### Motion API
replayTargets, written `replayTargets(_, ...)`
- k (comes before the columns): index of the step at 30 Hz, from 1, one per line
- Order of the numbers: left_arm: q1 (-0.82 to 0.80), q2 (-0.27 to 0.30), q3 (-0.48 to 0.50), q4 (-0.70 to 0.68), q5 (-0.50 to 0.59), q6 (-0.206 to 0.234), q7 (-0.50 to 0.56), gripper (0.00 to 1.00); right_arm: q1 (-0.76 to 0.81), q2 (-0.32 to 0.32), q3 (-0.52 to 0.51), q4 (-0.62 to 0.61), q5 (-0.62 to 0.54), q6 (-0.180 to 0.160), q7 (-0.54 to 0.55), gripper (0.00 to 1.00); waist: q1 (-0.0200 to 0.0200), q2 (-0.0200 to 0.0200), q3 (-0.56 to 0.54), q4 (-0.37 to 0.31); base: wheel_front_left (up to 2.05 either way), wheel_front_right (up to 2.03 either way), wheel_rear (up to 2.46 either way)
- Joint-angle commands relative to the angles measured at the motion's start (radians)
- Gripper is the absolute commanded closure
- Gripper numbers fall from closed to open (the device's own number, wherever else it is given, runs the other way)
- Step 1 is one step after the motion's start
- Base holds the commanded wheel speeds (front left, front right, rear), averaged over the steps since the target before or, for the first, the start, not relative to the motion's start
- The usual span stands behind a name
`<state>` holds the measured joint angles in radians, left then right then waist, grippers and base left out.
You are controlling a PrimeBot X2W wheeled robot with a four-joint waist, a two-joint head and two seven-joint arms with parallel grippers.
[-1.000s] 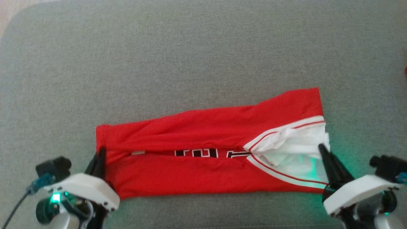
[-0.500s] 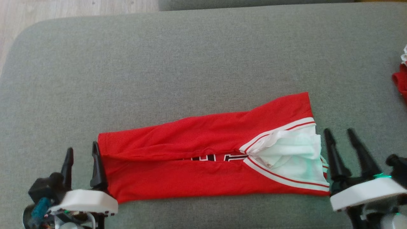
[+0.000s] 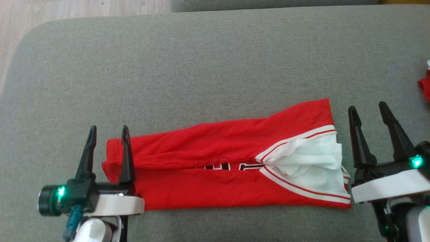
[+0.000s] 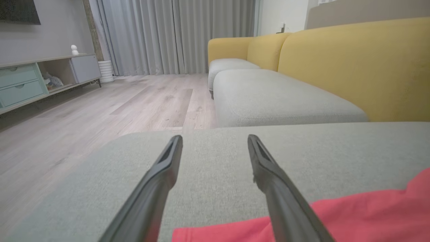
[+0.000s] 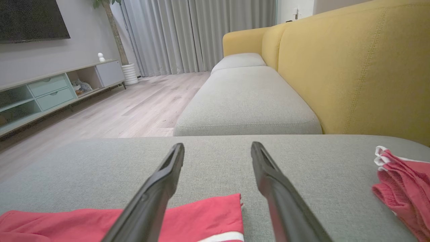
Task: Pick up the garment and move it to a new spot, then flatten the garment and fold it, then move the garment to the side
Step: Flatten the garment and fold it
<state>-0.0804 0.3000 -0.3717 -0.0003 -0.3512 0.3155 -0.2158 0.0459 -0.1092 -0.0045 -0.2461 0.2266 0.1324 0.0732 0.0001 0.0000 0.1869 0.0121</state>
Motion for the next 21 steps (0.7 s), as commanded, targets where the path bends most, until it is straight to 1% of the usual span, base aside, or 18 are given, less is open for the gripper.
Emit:
replayTargets(1,-0.037,0.009,0.028,-0.013,-0.004,-0.003,0.002,0.0,-0.025,-0.008,0.018,-0.047,-0.007,-0.002,0.007,0.0,-0.0001,0.0,0.005,0.003,0.0,0.0,0.0)
replayTargets(8,-0.062,-0.005,0.028,0.031,-0.022,-0.015,-0.007,0.0,-0.025,0.002,0.005,-0.06,-0.009,-0.002,0.014,0.0,-0.0001,0.0,0.023,0.01,0.0,0.0,0.0)
replayTargets(12,-0.076,-0.006,0.029,0.035,-0.022,-0.021,-0.015,0.0,-0.022,0.004,-0.005,-0.036,0.001,-0.002,0.023,0.0,-0.0001,0.0,0.032,0.021,0.0,0.0,0.0)
replayTargets(15,-0.09,-0.016,0.029,0.044,-0.024,-0.028,-0.024,0.0,-0.013,-0.002,-0.013,0.051,0.014,-0.002,0.032,0.0,-0.0001,0.0,0.039,0.038,0.0,0.0,0.0)
replayTargets(19,-0.106,-0.04,0.023,0.063,-0.025,-0.04,-0.034,0.0,-0.021,-0.017,0.0,0.245,0.043,-0.002,0.039,0.0,-0.0001,0.0,0.049,0.066,0.0,0.0,0.0)
replayTargets(21,-0.113,-0.051,0.019,0.074,-0.025,-0.047,-0.038,0.0,-0.04,-0.015,0.007,0.34,0.077,-0.002,0.036,0.0,-0.0001,0.0,0.052,0.081,0.0,0.0,0.0)
